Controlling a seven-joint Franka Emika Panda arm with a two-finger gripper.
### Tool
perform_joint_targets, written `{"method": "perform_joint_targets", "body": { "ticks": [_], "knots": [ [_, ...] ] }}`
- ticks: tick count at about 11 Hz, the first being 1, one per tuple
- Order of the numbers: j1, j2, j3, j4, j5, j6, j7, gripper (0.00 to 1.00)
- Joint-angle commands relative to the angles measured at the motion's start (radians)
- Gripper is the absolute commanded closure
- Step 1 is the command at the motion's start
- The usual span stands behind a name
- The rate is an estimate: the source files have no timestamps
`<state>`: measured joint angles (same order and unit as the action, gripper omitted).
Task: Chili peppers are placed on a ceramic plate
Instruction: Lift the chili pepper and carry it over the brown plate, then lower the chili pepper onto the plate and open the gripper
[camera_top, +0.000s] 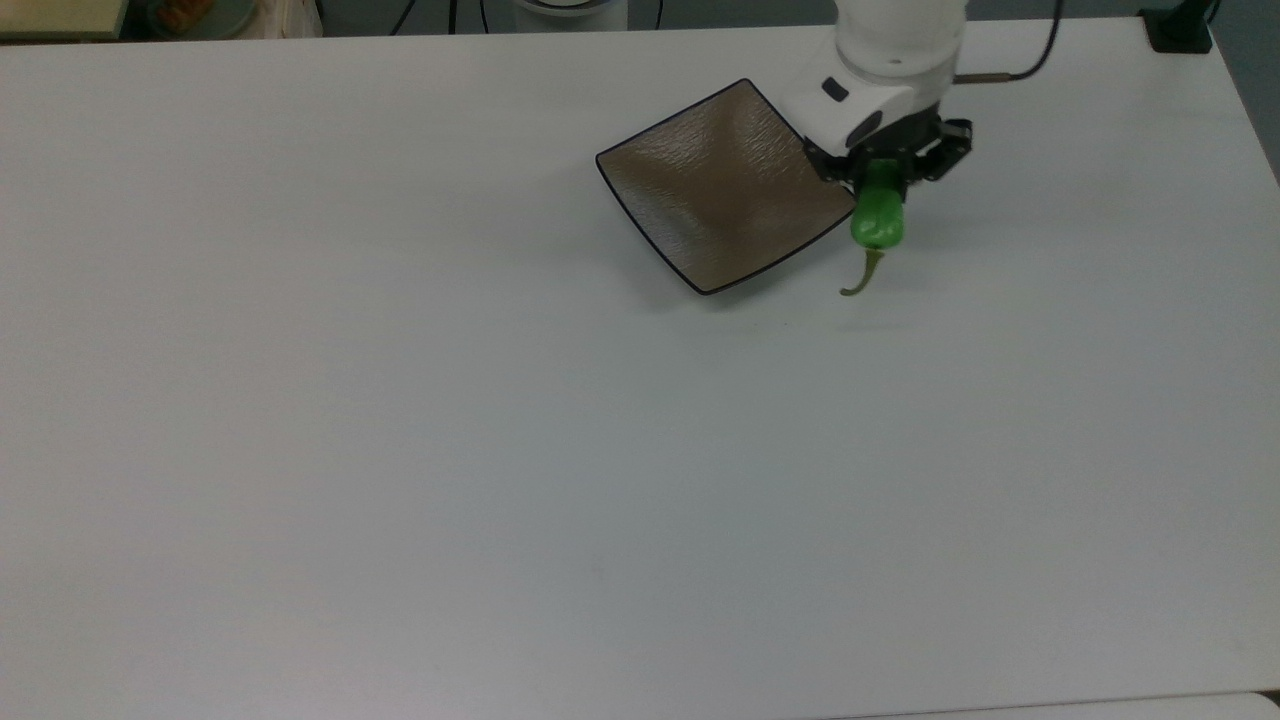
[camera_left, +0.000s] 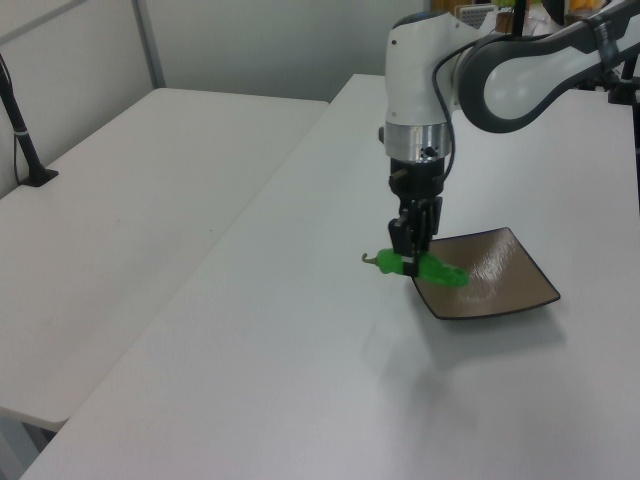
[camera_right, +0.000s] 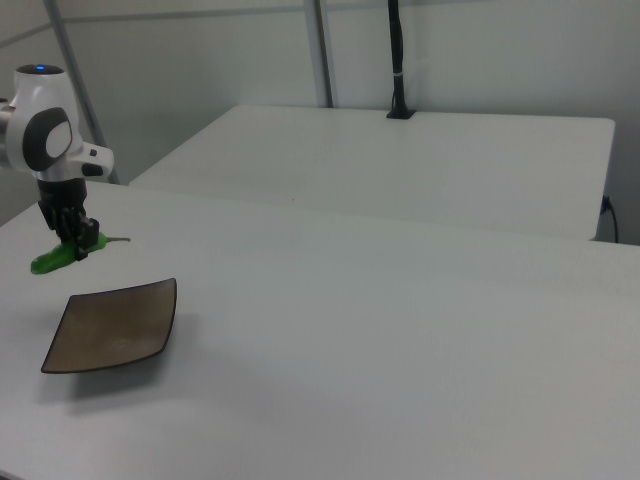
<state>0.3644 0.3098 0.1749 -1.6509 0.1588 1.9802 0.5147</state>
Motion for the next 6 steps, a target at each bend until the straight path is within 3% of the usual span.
{"method": "perform_joint_targets", "body": {
  "ticks": [1,3,6],
  "knots": [
    [-0.048,-0.125,0.002,-0.174,0.021,-0.023,-0.149,0.69],
    [-0.077,-0.150,-0.005,-0.222,0.010,-0.031,-0.202,0.69],
    [-0.097,-0.147,-0.006,-0.221,-0.028,-0.055,-0.208,0.64]
  ]
}}
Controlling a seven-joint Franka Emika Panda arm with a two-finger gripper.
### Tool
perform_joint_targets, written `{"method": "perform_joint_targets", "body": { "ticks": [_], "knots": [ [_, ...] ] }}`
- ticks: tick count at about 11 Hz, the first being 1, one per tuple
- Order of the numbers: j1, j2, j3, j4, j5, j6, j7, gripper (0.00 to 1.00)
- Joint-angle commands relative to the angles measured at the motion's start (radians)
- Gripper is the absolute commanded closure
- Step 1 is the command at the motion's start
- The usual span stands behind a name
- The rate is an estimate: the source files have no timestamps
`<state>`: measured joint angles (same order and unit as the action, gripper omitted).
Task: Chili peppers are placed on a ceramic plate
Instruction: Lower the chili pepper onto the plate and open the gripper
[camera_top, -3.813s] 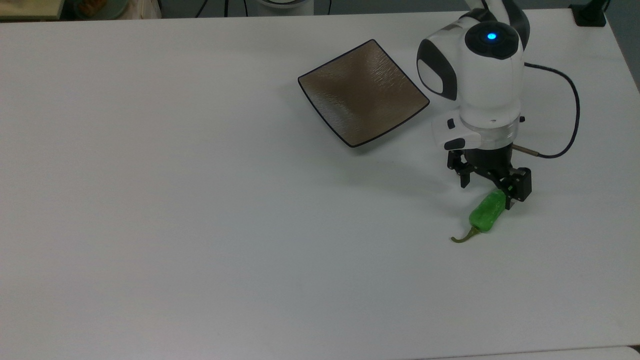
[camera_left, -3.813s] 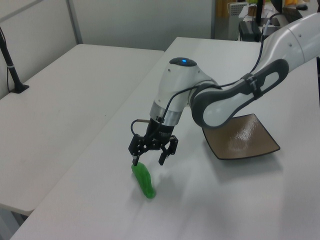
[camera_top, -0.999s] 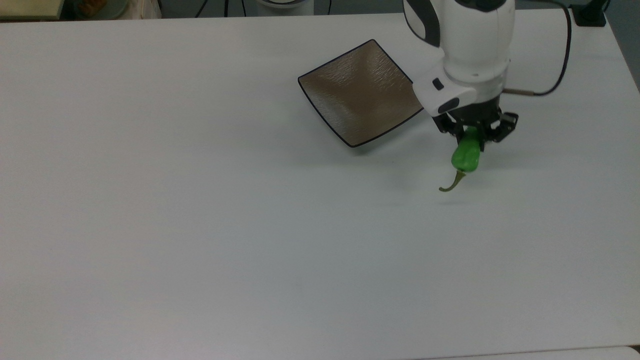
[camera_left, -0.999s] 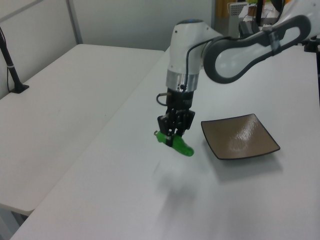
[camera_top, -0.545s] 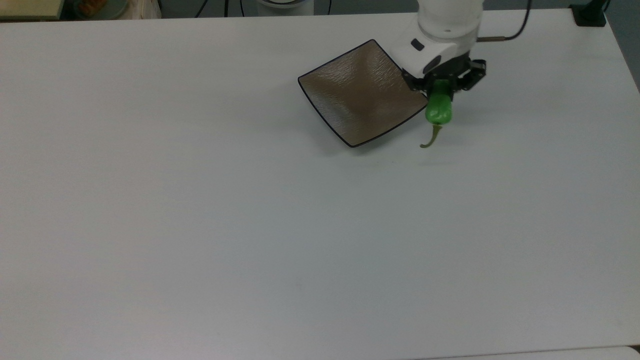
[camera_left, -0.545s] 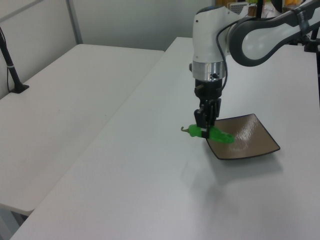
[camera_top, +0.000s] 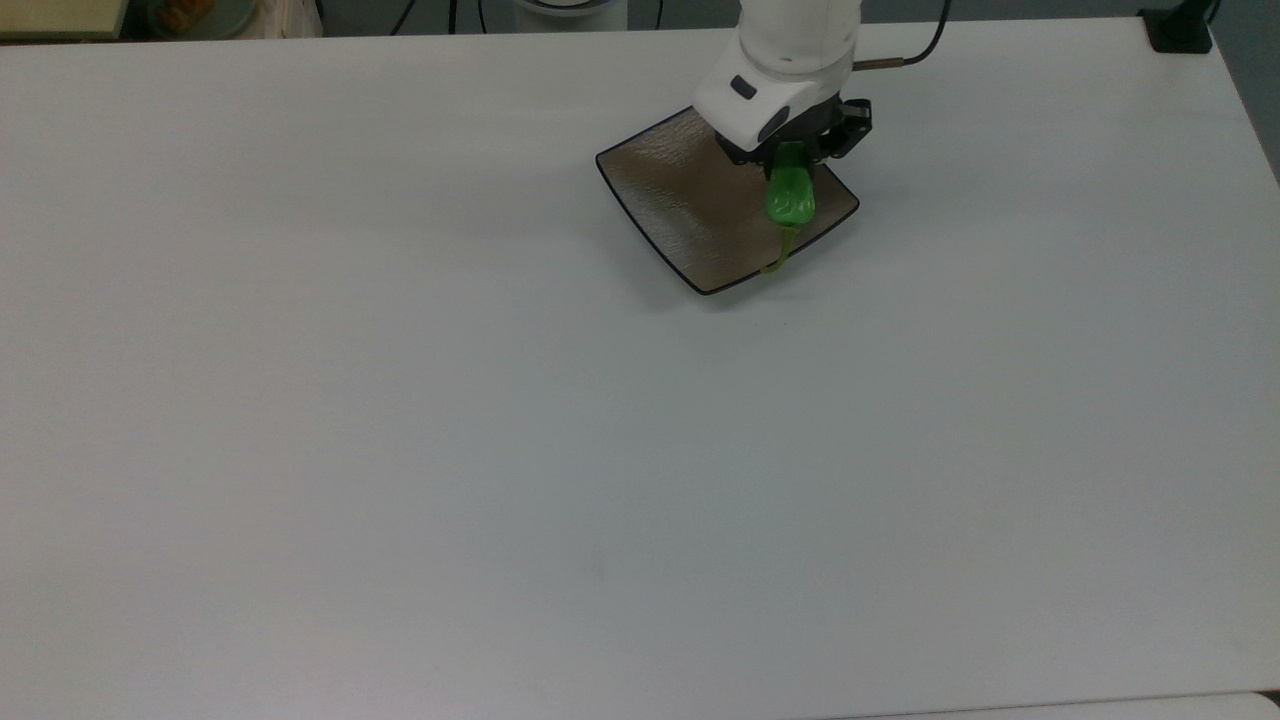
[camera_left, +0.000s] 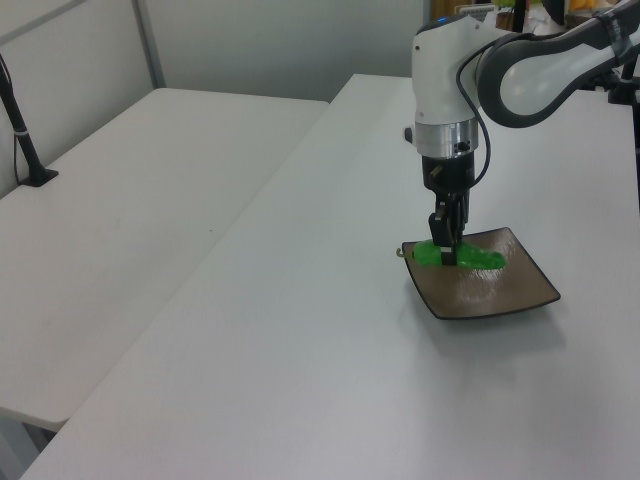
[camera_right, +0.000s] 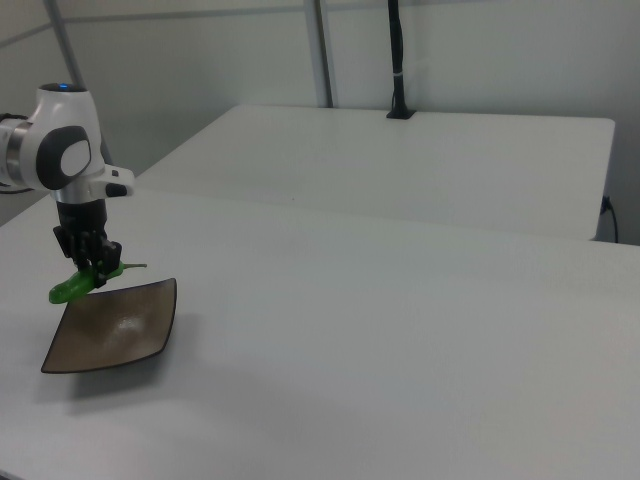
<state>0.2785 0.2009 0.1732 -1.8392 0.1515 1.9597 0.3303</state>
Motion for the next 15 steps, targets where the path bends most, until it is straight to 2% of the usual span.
{"method": "perform_joint_targets", "body": {
  "ticks": [1,2,4,7,9,10,12,14,15],
  "knots": [
    [-0.015,-0.037,-0.004,-0.029,-0.026,-0.045,-0.023,0.51],
    [-0.018,-0.035,-0.004,-0.023,-0.029,-0.053,-0.019,0.29],
    [-0.022,-0.038,-0.004,-0.022,-0.039,-0.074,-0.016,0.00],
    [-0.033,-0.043,-0.004,-0.006,-0.044,-0.094,-0.020,0.00],
    [-0.053,-0.060,-0.006,-0.002,-0.120,-0.104,-0.031,0.00],
    [-0.074,-0.070,-0.006,0.000,-0.142,-0.113,-0.058,0.00],
    [-0.122,-0.121,-0.008,0.000,-0.182,-0.172,-0.211,0.00],
    [-0.182,-0.152,-0.044,0.003,-0.181,-0.176,-0.295,0.00],
    [-0.183,-0.159,-0.090,0.026,-0.173,-0.173,-0.304,0.00]
  ]
}}
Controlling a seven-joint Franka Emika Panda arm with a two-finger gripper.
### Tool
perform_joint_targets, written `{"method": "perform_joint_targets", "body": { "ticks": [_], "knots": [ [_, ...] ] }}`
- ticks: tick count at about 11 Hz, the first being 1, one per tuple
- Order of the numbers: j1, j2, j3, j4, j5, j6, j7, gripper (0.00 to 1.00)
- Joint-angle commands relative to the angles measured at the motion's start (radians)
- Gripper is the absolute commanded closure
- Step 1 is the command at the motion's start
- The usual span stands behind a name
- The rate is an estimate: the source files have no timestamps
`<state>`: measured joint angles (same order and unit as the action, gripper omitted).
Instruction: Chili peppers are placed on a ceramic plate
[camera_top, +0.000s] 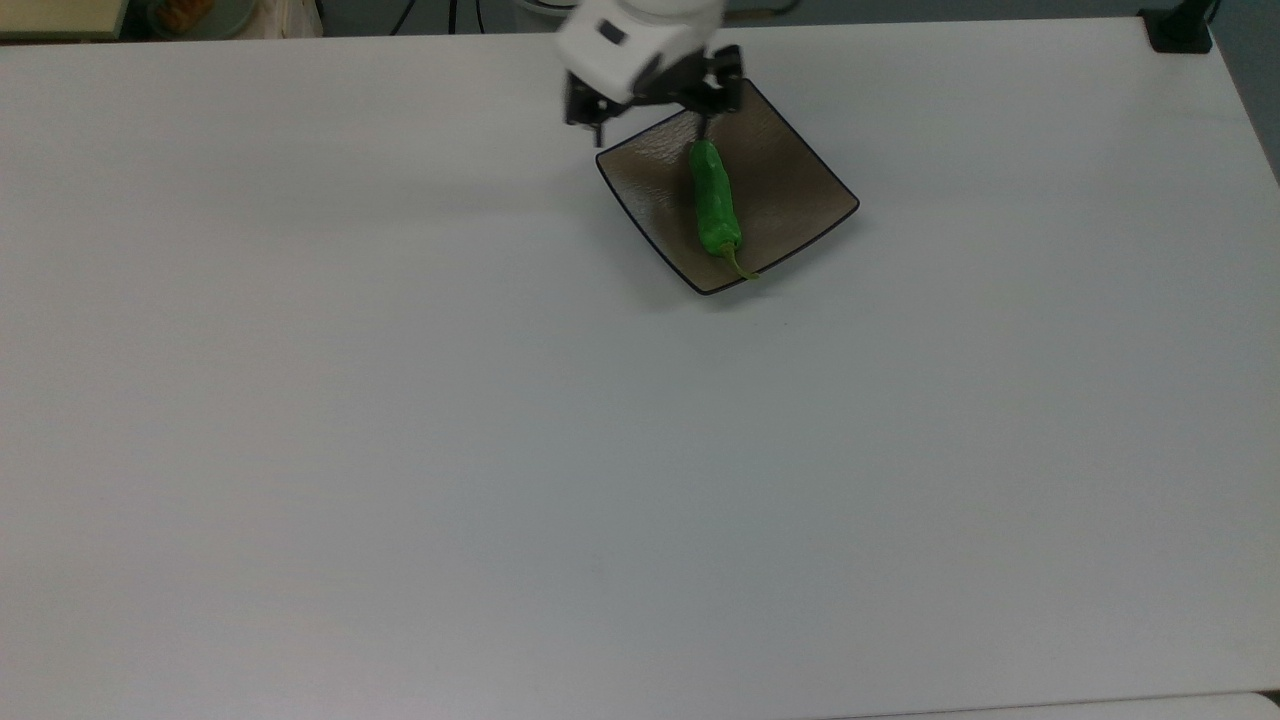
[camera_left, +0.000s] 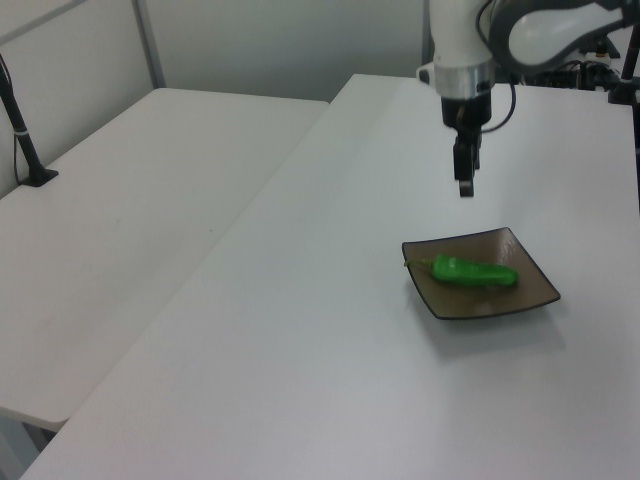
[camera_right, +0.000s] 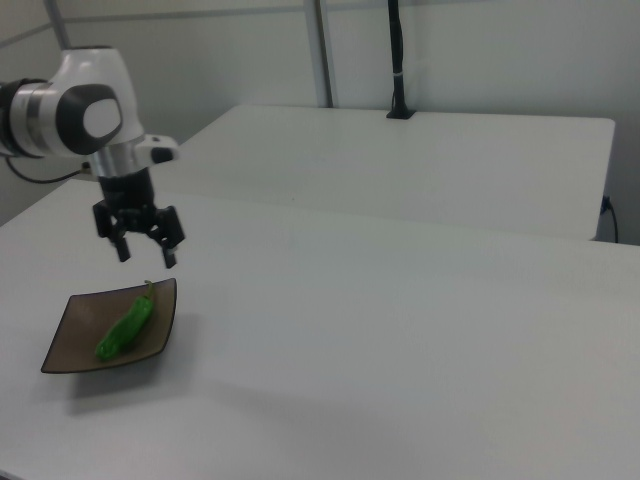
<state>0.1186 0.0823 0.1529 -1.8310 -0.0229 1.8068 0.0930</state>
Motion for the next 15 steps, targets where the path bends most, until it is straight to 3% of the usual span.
{"method": "perform_joint_targets", "body": {
  "ticks": [1,3,5,9,12,15],
  "knots": [
    [-0.024,-0.047,-0.117,0.030,0.024,-0.012,-0.076,0.00],
    [-0.039,-0.079,-0.165,0.035,0.124,-0.014,-0.125,0.00],
    [-0.057,-0.107,-0.164,0.033,0.127,-0.008,-0.125,0.00],
    [-0.086,-0.090,-0.151,0.053,0.109,-0.007,-0.128,0.00],
    [-0.086,-0.070,-0.081,0.044,-0.003,-0.012,-0.115,0.00],
    [-0.093,-0.065,-0.073,0.039,-0.008,-0.003,-0.116,0.00]
  ]
}}
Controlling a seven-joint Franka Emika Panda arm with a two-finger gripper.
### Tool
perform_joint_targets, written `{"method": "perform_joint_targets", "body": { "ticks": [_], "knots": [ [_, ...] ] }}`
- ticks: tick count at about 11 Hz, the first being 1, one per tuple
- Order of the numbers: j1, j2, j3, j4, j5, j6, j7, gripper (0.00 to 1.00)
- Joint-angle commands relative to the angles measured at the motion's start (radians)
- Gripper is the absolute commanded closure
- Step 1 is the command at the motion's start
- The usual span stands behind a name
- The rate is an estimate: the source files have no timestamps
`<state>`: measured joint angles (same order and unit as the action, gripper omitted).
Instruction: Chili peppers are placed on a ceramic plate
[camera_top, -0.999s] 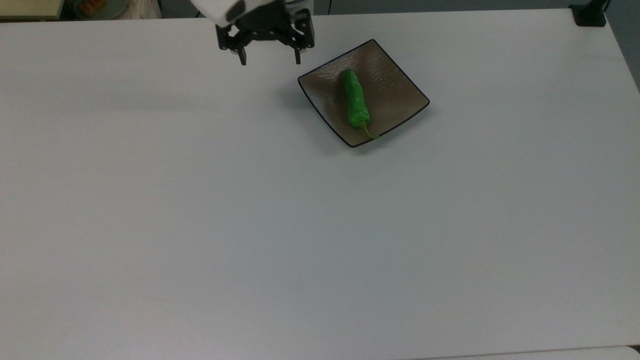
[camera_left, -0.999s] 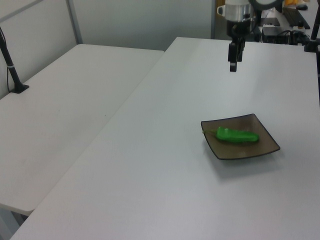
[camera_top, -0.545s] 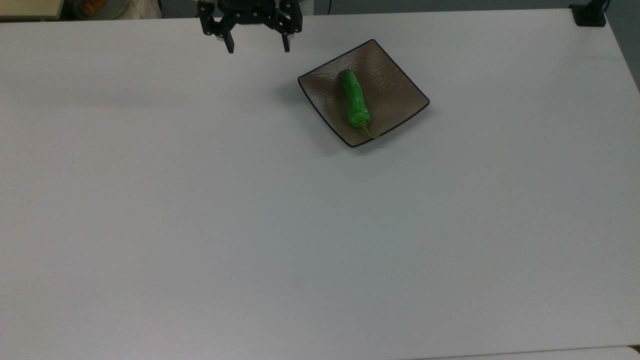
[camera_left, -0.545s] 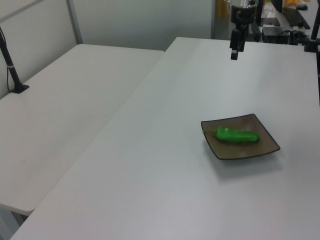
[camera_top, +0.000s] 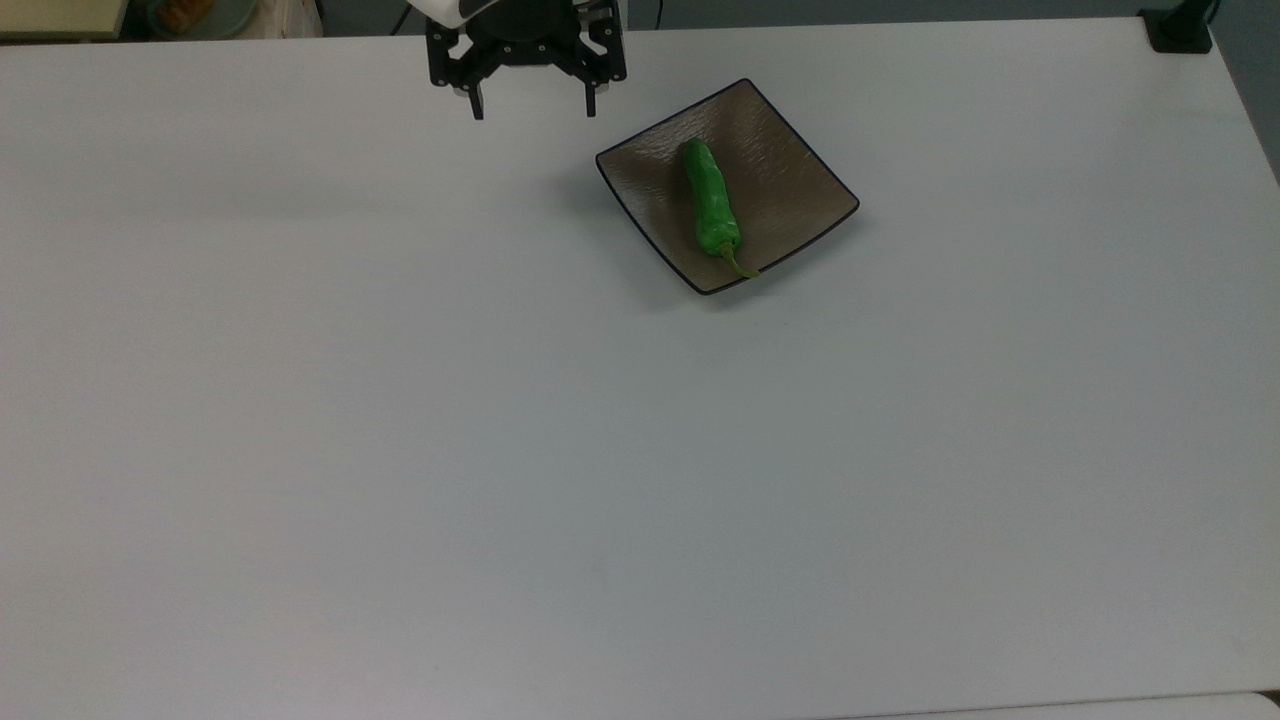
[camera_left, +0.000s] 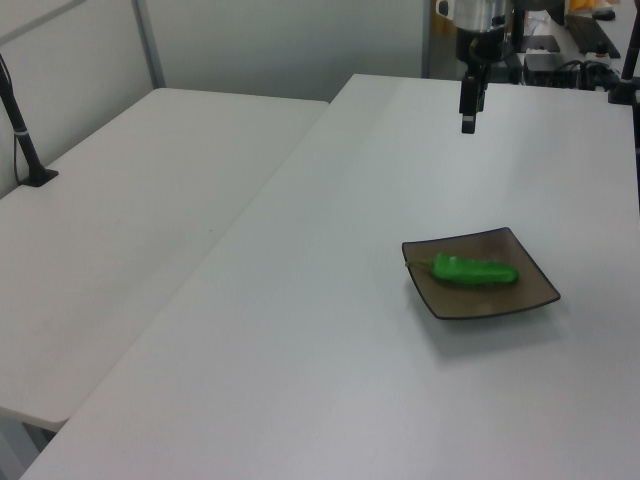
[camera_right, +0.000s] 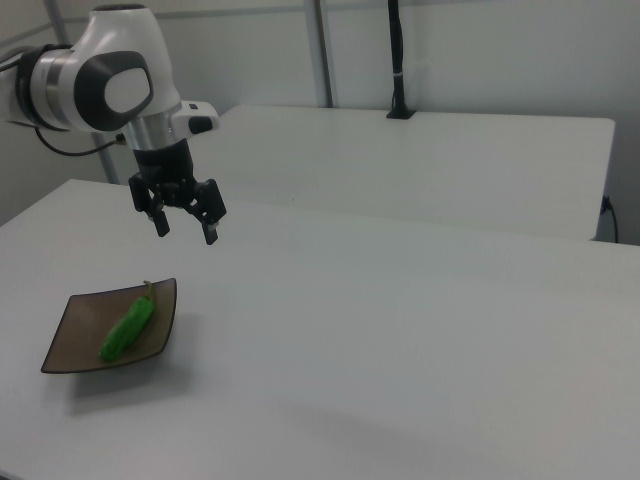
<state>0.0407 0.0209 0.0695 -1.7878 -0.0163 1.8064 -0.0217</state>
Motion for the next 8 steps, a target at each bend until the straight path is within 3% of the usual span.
{"method": "perform_joint_targets", "body": {
  "ticks": [1,8],
  "knots": [
    [-0.015,-0.009,0.010,-0.004,-0.014,0.001,-0.001,0.00],
    [-0.009,-0.016,0.009,-0.001,-0.019,-0.005,-0.003,0.00]
  ]
}}
